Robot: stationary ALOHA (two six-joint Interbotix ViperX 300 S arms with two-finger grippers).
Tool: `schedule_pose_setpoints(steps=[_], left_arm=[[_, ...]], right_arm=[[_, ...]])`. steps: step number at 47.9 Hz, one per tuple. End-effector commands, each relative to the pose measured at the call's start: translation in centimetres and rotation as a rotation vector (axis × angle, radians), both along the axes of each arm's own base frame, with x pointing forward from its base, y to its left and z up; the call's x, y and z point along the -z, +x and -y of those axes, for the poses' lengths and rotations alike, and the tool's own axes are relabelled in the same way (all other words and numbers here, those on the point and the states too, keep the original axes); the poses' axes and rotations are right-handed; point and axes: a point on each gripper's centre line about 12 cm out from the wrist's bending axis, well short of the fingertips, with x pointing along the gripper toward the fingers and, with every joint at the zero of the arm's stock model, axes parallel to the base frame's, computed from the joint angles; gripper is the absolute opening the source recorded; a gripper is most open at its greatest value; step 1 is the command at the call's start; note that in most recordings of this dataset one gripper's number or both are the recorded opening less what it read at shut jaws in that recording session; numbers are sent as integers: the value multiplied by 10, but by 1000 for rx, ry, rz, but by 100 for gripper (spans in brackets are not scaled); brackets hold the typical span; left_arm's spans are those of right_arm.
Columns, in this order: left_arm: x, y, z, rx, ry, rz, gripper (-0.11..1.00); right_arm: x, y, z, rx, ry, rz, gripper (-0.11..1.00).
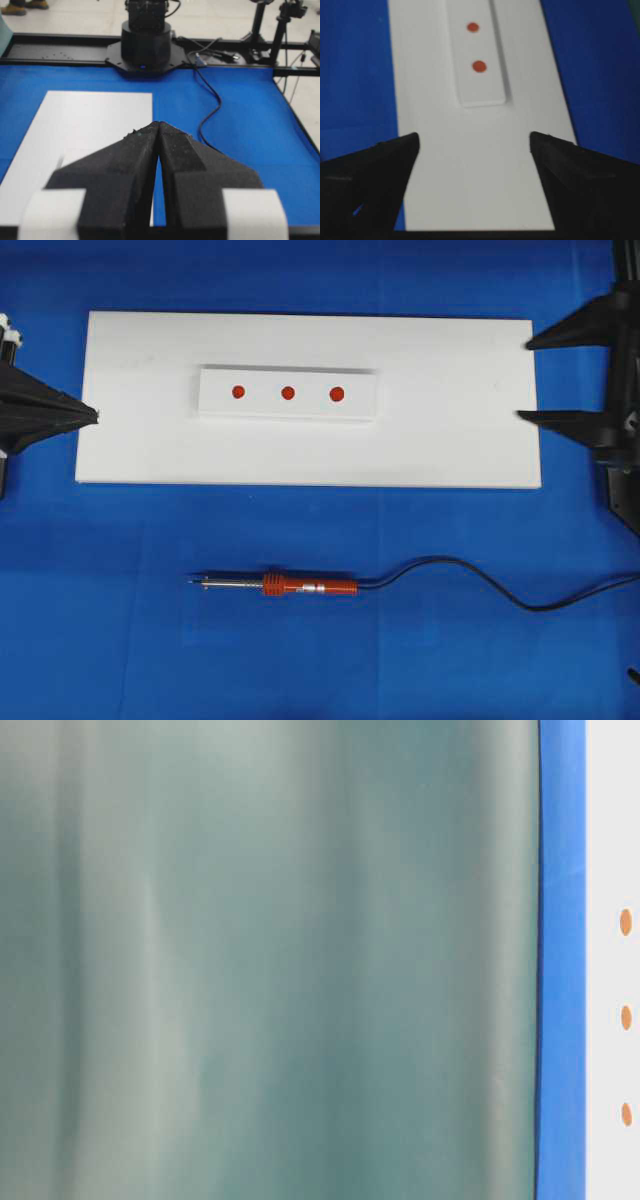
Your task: Touch the tip of the soldering iron to the mark.
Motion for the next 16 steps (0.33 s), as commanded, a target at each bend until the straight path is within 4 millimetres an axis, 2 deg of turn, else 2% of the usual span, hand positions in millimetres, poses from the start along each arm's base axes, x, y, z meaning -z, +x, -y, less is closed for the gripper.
schedule_pose_setpoints(steps=[1,16], left_arm=[[-6,1,1,3,2,15,0],[-6,1,1,3,2,17,0]], right_arm=[[1,-11,-1,-8,5,50,85],[26,-23,-6,-47,15,133,82]])
